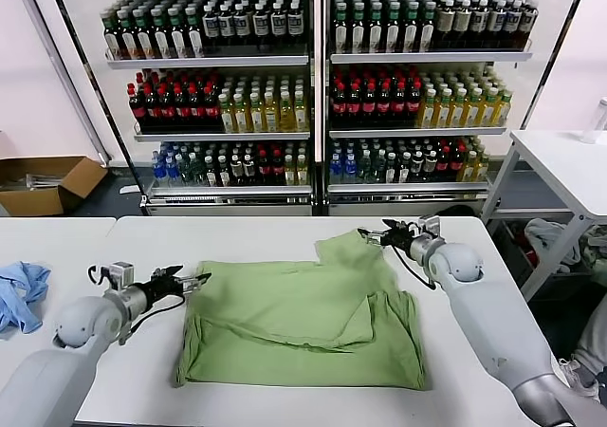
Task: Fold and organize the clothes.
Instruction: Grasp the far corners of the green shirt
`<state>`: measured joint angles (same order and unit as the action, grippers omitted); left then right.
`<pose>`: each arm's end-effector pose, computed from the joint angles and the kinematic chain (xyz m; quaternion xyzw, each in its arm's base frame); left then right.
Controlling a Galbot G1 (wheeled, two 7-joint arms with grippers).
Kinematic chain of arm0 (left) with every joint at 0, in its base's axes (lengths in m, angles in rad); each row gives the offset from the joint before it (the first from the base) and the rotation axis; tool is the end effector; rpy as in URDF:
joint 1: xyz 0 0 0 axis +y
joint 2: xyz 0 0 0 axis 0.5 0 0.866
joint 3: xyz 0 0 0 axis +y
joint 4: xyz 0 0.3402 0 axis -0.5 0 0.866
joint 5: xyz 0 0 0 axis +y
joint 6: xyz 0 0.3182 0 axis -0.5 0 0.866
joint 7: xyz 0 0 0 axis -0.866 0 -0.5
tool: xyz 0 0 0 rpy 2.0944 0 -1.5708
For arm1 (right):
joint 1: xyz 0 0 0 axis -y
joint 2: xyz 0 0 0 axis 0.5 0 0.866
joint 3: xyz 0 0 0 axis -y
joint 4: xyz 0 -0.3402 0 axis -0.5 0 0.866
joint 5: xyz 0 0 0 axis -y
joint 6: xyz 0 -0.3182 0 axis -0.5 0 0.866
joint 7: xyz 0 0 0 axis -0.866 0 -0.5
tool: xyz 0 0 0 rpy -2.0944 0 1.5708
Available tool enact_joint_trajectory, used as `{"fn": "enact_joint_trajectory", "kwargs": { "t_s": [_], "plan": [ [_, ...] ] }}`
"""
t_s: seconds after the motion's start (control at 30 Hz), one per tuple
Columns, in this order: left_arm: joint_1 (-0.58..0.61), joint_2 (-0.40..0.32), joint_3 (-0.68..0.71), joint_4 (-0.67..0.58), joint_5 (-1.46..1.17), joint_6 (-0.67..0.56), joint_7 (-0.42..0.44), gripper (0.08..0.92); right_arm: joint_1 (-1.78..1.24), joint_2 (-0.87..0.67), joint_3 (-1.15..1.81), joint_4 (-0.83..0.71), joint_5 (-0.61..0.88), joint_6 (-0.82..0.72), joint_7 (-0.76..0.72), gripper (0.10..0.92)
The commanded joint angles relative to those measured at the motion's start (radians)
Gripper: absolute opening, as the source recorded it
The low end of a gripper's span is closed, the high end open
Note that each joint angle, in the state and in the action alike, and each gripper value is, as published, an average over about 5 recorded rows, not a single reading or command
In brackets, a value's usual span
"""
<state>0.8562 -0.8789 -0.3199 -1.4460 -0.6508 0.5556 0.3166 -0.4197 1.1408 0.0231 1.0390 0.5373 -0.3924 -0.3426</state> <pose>0.3668 0.1931 -0.2685 -0.1786 -0.9394 0.0064 0.2924 0.4947 -0.0895 -0.2722 0.2383 -0.9431 0.0193 0.2310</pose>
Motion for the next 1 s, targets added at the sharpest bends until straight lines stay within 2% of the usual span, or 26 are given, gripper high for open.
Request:
{"fn": "enact_joint_trajectory", "kwargs": {
  "t_s": [0.03, 0.13, 0.23, 0.67, 1.0],
  "plan": [
    [-0.169, -0.04, 0.115, 0.165, 0.005, 0.0, 0.005, 0.823, 0.056, 0.04, -0.03, -0.102, -0.03, 0.002, -0.008, 0.823],
    [-0.17, -0.051, 0.121, 0.17, 0.014, 0.0, 0.006, 0.823, 0.053, 0.05, -0.036, -0.108, -0.04, -0.001, -0.007, 0.812],
    [-0.164, -0.054, 0.124, 0.167, 0.016, 0.0, 0.01, 0.823, 0.052, 0.056, -0.044, -0.117, -0.052, -0.002, -0.006, 0.758],
    [-0.119, -0.057, 0.112, 0.158, 0.034, -0.007, 0.031, 0.803, 0.037, 0.061, -0.053, -0.107, -0.057, -0.002, -0.006, 0.381],
    [-0.091, -0.052, 0.113, 0.129, 0.039, -0.014, 0.046, 0.533, 0.026, 0.059, -0.045, -0.083, -0.051, -0.005, 0.003, 0.119]
  ]
}}
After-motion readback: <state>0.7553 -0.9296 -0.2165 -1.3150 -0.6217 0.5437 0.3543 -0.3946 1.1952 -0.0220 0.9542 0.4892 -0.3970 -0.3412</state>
